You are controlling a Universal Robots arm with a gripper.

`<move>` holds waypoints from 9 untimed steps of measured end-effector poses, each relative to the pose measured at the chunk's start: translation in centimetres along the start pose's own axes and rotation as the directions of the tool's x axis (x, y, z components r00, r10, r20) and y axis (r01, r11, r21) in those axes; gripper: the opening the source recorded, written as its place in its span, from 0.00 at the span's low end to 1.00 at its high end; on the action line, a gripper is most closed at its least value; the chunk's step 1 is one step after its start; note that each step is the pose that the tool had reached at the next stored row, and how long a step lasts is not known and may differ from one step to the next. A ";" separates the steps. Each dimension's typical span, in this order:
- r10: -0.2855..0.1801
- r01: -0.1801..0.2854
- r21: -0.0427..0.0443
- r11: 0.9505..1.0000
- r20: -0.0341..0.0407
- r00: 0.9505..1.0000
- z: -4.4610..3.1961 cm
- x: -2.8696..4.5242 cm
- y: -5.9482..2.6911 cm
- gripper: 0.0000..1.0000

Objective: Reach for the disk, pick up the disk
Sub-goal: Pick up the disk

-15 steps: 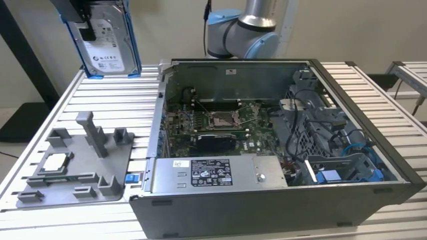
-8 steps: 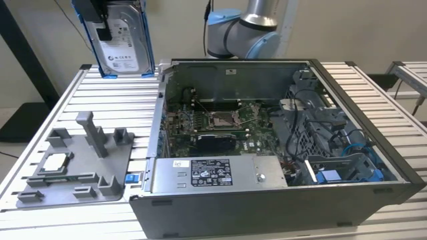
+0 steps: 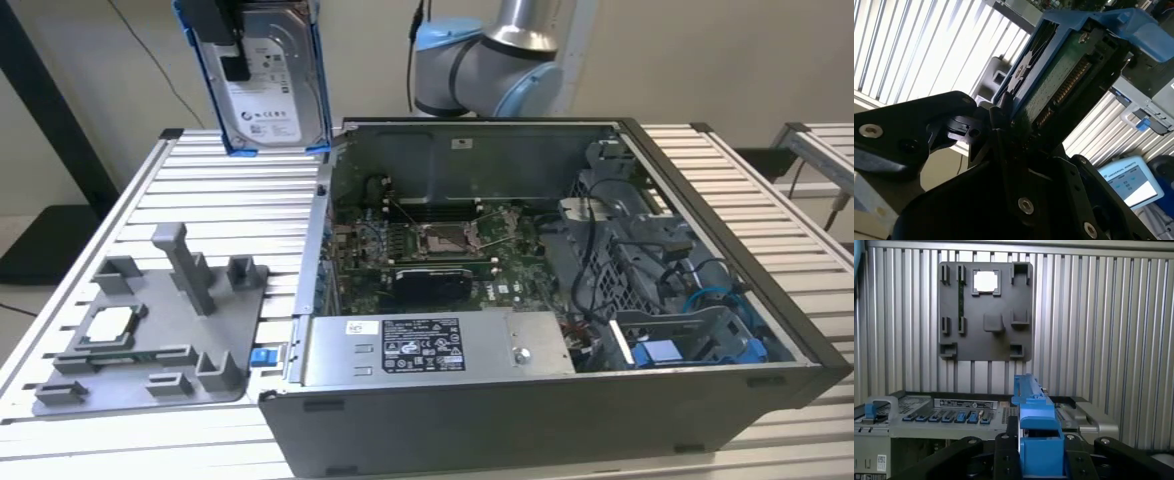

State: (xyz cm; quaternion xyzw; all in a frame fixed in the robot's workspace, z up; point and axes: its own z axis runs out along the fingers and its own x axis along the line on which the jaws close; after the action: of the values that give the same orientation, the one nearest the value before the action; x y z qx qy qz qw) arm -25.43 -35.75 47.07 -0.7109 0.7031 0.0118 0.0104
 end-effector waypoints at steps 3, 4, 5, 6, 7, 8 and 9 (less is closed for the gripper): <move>0.000 0.000 0.000 1.000 0.000 1.000 0.00 0.01 -0.88 0.00; 0.000 0.000 0.000 1.000 0.000 1.000 0.00 0.01 -1.13 0.00; 0.000 0.000 0.000 1.000 0.000 1.000 0.00 0.02 -1.51 0.00; 0.000 0.000 0.000 1.000 0.000 1.000 0.00 0.02 -1.78 0.00; 0.000 0.000 0.000 1.000 0.000 1.000 0.00 0.02 -2.05 0.00; 0.000 0.000 0.000 1.000 0.000 1.000 -0.01 0.02 -2.32 0.00; 0.000 0.000 0.000 1.000 0.000 1.000 -0.01 0.03 -2.58 0.00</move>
State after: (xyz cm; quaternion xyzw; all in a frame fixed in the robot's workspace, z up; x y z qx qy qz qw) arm -22.85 -35.75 47.07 -0.7109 0.7031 0.0119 0.0104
